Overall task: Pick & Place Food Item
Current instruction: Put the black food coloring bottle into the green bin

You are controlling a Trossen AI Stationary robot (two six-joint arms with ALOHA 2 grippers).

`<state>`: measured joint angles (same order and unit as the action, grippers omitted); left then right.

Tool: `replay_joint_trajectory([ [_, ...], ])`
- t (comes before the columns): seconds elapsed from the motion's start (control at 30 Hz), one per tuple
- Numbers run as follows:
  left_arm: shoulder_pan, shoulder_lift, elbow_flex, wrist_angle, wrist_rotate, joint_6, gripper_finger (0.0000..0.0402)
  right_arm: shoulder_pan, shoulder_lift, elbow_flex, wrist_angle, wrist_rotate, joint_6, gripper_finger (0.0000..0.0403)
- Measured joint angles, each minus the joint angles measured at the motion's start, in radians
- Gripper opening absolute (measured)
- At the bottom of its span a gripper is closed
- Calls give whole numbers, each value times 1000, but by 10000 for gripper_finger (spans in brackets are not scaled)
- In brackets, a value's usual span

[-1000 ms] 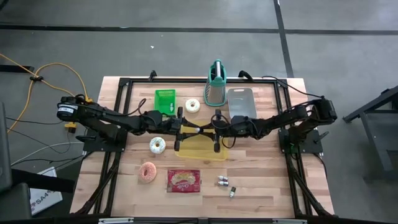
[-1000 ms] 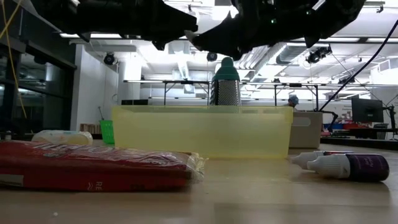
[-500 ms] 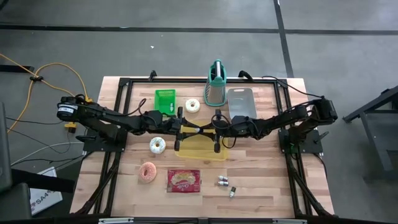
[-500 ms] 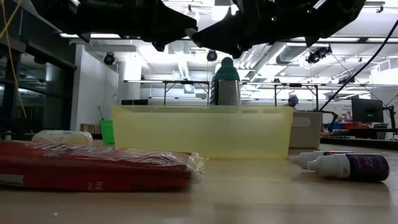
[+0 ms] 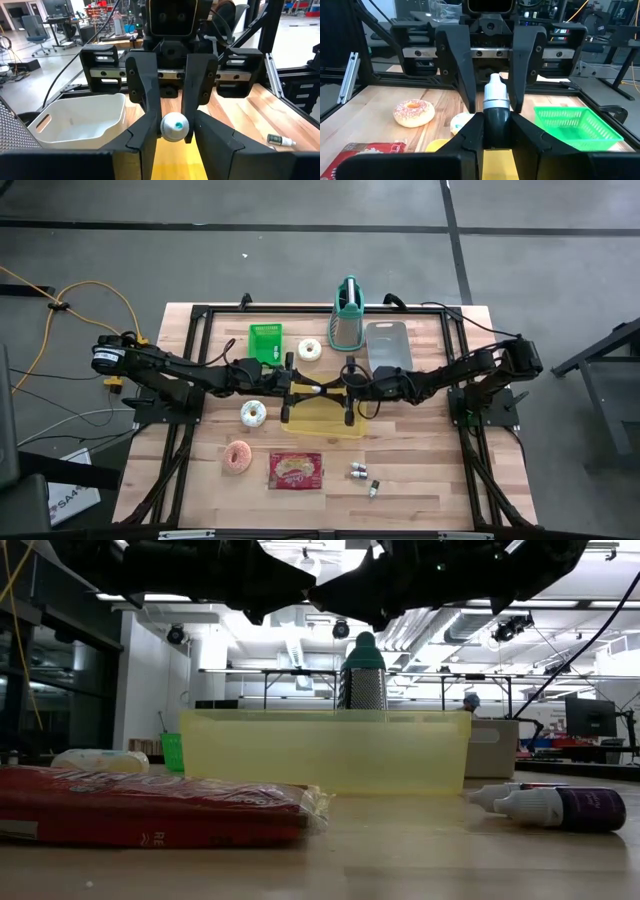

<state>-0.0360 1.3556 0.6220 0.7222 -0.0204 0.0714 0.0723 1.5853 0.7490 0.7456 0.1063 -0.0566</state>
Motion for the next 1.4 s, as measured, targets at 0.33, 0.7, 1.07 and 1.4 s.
replay_joint_trajectory([
  [0.33,0,0,0,-3,-3,7,121,0,0,0,0,4,3,64],
  [0.7,0,0,0,-3,-3,8,77,0,-1,0,-2,5,3,64],
  [1.07,0,0,0,-3,-3,7,67,0,-1,0,-2,4,3,64],
  [1.4,0,0,0,-3,-3,7,66,0,-1,0,-1,1,4,92],
])
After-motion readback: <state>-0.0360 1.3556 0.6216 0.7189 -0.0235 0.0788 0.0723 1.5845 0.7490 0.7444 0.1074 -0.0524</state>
